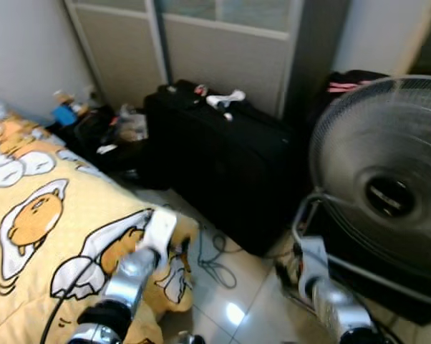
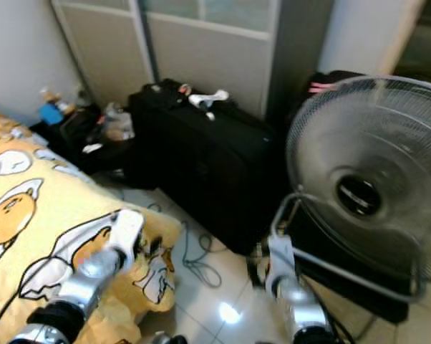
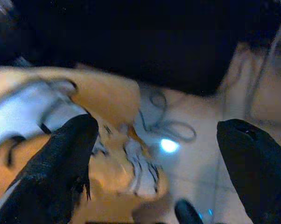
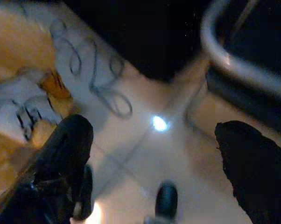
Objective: Clean up the room
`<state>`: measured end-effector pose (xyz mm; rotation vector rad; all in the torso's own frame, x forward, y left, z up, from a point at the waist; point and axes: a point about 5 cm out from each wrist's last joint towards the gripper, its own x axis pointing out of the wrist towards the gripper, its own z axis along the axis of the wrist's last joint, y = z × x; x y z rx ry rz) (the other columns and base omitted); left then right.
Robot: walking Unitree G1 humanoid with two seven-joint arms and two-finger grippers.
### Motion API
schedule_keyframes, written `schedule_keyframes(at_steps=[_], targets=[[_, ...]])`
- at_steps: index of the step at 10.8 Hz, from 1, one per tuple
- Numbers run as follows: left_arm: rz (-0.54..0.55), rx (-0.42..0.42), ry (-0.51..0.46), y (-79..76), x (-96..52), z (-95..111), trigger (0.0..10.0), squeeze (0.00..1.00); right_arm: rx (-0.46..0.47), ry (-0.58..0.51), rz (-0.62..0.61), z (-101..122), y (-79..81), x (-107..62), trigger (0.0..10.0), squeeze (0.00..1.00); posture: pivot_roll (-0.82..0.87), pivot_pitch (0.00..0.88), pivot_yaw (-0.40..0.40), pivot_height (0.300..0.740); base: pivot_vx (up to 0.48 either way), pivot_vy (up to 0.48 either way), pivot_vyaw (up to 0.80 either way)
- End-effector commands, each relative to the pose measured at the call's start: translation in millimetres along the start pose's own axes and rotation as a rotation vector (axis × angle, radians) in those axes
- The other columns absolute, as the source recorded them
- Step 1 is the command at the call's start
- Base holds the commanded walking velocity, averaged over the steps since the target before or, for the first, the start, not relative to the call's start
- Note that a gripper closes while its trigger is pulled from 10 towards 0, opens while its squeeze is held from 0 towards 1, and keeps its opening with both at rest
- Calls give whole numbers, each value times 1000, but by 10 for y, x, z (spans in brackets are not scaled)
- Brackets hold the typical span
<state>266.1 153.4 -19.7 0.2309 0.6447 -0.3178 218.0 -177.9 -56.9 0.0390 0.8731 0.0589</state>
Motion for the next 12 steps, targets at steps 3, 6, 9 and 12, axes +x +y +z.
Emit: schedule_keyframes(at_steps=[3, 6, 9, 12], targets=[[1, -60, 147, -108, -70, -445, 10000, 0, -33, 121, -28, -331, 9, -7, 10000, 0, -28, 0, 93, 740, 0, 0, 0], [71, -137, 34, -102, -97, -402, 10000, 0, 45, 71, -56, -349, -66, -25, 10000, 0, 23, 0, 38, 740, 0, 0, 0], [137, -128, 38, 101, -101, -385, 10000, 0, 148, 38, -79, -308, -34, 2, 10000, 0, 25, 0, 39, 740, 0, 0, 0], [118, -97, 64, 79, -83, -403, 10000, 0, 130, 74, -50, -381, 56, 7, 10000, 0, 16, 0, 16, 740, 0, 0, 0]])
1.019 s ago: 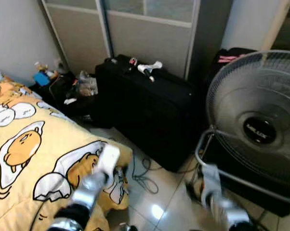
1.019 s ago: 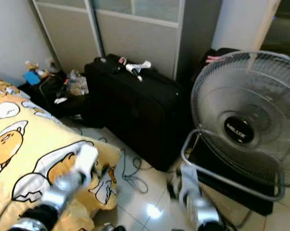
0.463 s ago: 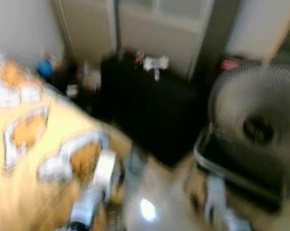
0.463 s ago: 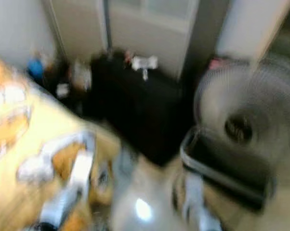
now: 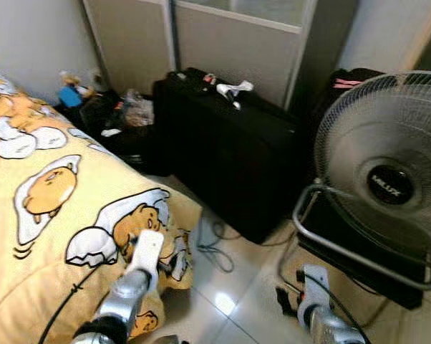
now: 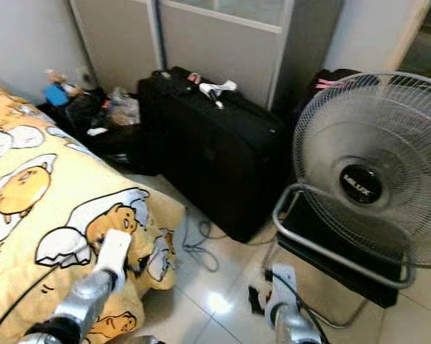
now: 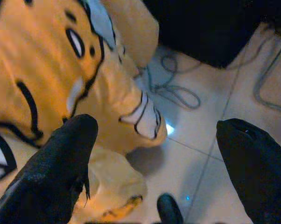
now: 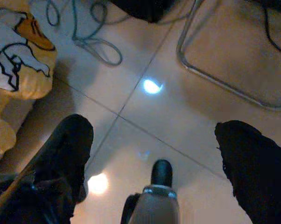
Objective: Clean up the room
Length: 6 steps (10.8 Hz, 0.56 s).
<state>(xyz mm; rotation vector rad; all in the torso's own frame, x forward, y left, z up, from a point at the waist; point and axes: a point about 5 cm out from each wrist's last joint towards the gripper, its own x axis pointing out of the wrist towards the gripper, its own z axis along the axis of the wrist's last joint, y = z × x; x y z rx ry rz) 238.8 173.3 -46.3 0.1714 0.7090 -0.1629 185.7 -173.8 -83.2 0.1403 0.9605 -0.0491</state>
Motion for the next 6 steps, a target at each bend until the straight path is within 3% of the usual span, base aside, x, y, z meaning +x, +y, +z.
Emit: schedule_keyframes(at_steps=[1, 3, 6], targets=[[-5, -12, 43, -6, -26, -122, 10000, 0, -15, 38, 1, -92, 26, -6, 10000, 0, 14, 0, 28, 740, 0, 0, -600], [-56, 19, 133, -107, -104, -399, 10000, 0, -10, 116, -35, -360, -40, -59, 10000, 0, 7, 0, 51, 740, 122, 0, -722], [-53, 5, 172, -121, -102, -442, 10000, 0, 2, 129, -64, -395, -62, -66, 10000, 0, -30, 0, 80, 740, 244, 0, -677]])
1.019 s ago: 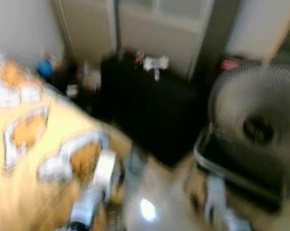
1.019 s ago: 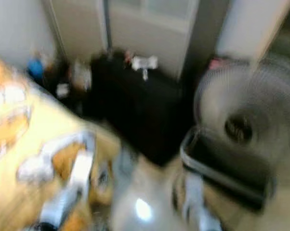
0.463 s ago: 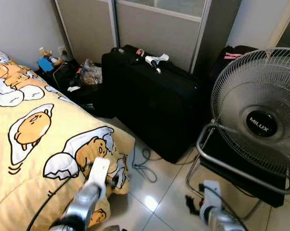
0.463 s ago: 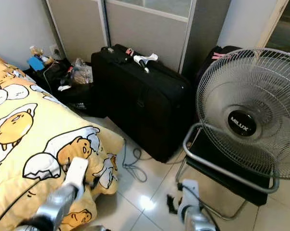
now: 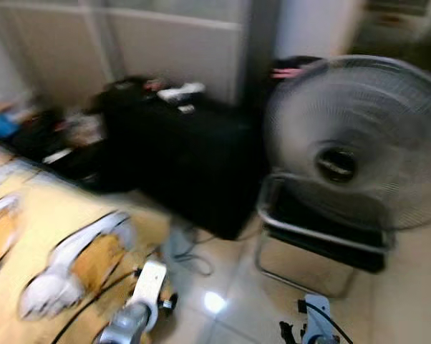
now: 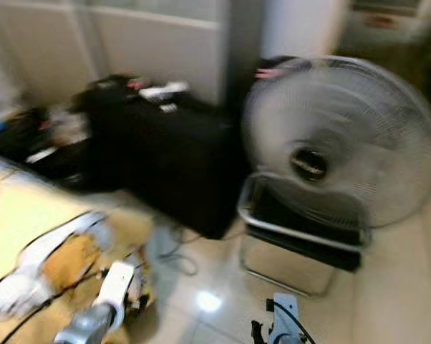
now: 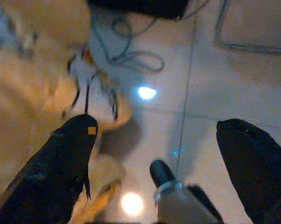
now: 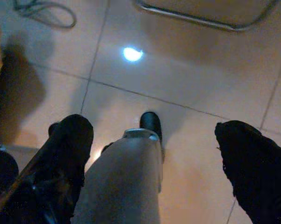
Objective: Clean up the room
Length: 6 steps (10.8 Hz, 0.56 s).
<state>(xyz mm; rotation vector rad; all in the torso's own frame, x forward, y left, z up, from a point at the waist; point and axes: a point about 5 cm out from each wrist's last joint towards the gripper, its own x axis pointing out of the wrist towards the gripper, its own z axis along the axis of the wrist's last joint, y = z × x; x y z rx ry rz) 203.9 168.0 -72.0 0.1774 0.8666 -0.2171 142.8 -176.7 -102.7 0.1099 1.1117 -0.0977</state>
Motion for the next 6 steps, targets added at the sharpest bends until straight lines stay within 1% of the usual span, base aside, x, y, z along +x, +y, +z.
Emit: schedule_keyframes(at_steps=[1, 2, 3, 5, 6], targets=[[7, -7, 17, 25, -6, -30, 10000, 0, 14, -22, -2, 79, 31, 11, 10000, 0, -33, 0, 81, 740, 247, 0, -638], [-4, -12, -1, -36, 18, 35, 10000, 0, 1, -35, -11, 129, 8, 13, 10000, 0, -51, 0, 82, 740, 251, 0, -538], [-18, -11, -10, -83, 29, 62, 10000, 0, 6, -53, -15, 169, -15, 13, 10000, 0, -56, 0, 82, 740, 255, 0, 0], [-33, -9, -11, -150, 44, 84, 10000, 0, -5, -69, -27, 361, -97, 19, 10000, 0, -68, 0, 86, 740, 259, 0, 0], [-35, -7, -11, -159, 47, 91, 10000, 0, -10, -64, -27, 356, -105, 18, 10000, 0, -71, 0, 87, 740, 255, 0, 0]])
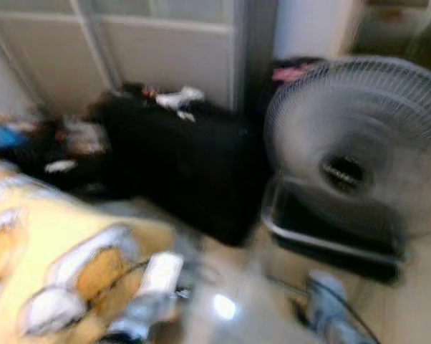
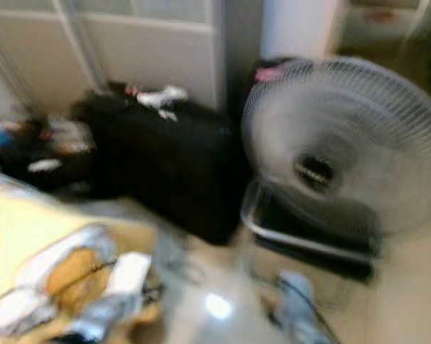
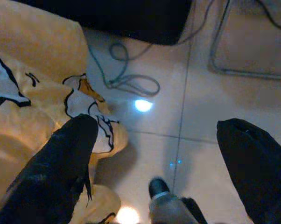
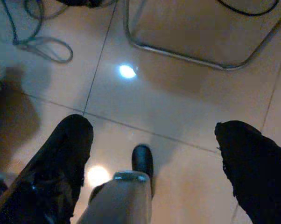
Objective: Clean up the room
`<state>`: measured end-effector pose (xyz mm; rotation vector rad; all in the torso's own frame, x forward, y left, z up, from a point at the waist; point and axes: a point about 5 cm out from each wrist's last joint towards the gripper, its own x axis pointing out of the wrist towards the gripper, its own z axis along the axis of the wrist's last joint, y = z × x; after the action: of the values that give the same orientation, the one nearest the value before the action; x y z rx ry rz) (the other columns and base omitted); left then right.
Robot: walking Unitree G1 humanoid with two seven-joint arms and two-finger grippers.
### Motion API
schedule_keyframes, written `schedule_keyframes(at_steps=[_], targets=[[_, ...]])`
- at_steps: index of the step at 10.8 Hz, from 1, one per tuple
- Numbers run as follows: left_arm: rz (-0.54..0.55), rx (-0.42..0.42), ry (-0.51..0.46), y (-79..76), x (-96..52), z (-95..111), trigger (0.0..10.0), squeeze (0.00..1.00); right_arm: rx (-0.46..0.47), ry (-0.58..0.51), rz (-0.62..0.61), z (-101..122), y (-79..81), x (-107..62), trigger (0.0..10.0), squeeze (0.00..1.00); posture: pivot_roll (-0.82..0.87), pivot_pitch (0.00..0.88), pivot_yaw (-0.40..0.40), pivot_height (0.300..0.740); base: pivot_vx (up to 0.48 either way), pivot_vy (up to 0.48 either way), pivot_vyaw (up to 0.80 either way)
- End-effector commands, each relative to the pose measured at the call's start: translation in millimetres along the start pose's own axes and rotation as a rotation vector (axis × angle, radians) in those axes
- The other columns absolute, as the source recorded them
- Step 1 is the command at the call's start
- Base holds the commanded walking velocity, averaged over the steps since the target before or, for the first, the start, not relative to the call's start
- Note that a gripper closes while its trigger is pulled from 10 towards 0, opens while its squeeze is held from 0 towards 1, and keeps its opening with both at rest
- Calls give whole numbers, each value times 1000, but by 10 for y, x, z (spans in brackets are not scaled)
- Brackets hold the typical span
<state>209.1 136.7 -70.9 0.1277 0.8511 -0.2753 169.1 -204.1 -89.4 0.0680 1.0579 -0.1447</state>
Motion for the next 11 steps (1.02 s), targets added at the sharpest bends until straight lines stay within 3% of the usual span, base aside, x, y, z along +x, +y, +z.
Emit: schedule_keyframes(at_steps=[1, 4, 6, 8, 11], targets=[[33, 12, 12, 125, -19, -13, 10000, 0, 4, -3, 31, 13, 120, 9, 10000, 0, -74, 0, 87, 740, 255, 0, -738], [37, 12, 2, 131, -6, 40, 10000, 0, -10, 12, 19, -99, 78, -5, 10000, 0, -75, 0, 87, 740, 257, 0, -246], [48, 12, 3, 155, -3, 62, 10000, 0, -30, 8, 31, -107, 161, -2, 10000, 0, -76, 0, 87, 740, 257, 0, 0], [66, 23, 41, 195, -19, -5, 10000, 0, -43, 3, 52, -116, 262, -1, 10000, 0, -40, 0, 61, 740, 0, 0, 0], [103, -11, 89, 272, -64, -149, 10000, 0, -87, -3, 83, -67, 256, 3, 10000, 0, 16, 0, 20, 740, 0, 0, 0]])
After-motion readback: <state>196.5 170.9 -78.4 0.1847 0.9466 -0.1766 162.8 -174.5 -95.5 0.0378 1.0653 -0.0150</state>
